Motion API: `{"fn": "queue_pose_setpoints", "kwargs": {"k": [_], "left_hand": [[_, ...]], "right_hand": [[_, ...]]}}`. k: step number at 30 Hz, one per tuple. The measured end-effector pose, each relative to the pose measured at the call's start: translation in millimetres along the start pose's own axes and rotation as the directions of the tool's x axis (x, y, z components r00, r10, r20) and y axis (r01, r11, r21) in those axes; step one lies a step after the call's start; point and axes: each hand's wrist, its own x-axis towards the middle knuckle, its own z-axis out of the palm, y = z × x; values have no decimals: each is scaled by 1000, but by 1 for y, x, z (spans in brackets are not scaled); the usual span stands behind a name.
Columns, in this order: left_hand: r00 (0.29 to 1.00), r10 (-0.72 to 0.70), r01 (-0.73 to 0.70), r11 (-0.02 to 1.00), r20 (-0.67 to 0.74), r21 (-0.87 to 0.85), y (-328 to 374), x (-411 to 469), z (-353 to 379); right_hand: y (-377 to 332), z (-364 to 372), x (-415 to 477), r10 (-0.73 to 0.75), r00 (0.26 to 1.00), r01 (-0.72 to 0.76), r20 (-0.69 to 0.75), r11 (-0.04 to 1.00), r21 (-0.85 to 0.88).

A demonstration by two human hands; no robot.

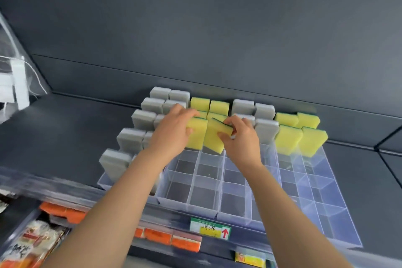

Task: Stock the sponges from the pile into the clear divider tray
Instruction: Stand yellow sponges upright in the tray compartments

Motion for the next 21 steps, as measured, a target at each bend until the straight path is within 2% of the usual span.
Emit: {"fn": "queue_pose_setpoints", "kwargs": {"k": [6, 12, 21], "left_hand": [[992, 122, -122, 976, 11, 180, -6, 11, -1], [984, 179, -165, 916, -4, 365, -8, 24, 1], [980, 197, -166, 904, -39, 393, -9, 26, 7]], "right_hand": [[-5, 6, -4, -10, 1000, 11, 10, 995, -98], [1, 13, -5, -22, 997, 37, 74, 978, -205], [8, 17, -5, -57, 996, 71, 71, 972, -225]]}}
